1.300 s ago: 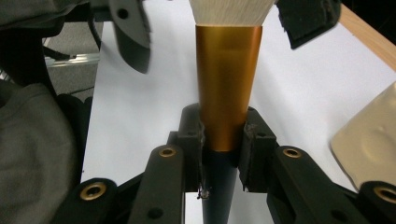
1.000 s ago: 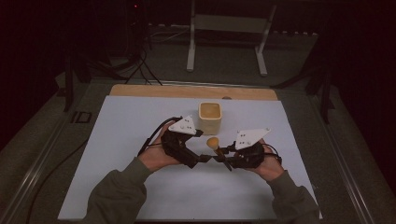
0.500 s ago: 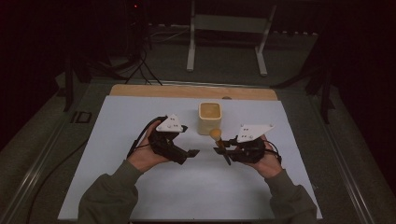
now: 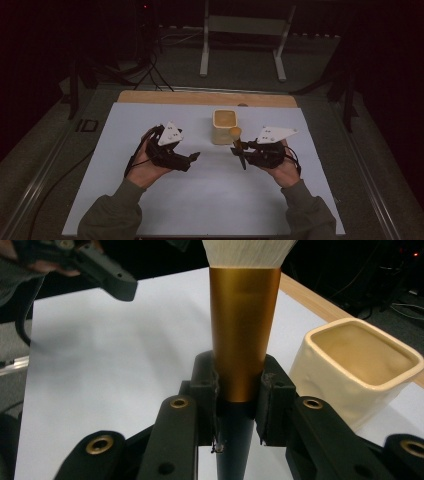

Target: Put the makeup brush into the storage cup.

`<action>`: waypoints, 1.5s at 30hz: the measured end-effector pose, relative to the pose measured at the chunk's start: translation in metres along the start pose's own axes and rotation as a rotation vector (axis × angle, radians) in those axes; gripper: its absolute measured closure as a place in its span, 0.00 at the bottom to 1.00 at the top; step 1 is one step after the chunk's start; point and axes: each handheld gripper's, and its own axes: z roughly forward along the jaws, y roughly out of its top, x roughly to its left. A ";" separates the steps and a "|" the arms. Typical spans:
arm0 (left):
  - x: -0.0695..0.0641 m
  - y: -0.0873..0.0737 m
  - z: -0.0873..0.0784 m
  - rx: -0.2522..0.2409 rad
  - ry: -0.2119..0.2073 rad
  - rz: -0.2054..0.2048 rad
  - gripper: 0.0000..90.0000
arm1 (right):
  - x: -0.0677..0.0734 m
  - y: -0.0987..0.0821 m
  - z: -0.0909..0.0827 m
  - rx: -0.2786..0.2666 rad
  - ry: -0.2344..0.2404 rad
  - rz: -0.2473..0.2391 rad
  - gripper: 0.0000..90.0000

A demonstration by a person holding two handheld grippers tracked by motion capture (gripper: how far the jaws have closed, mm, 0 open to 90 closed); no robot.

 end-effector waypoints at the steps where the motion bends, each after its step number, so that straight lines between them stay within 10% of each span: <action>1: 0.000 -0.001 -0.002 -0.005 0.006 0.001 0.12 | -0.001 0.001 0.000 -0.005 -0.008 0.003 0.81; 19: 0.007 -0.038 -0.013 -0.036 0.141 -0.062 0.13 | -0.010 0.007 0.004 -0.054 -0.089 0.062 0.81; 45: 0.025 -0.110 -0.036 -0.153 0.104 -0.239 0.12 | -0.027 0.022 0.003 -0.113 -0.150 0.102 0.81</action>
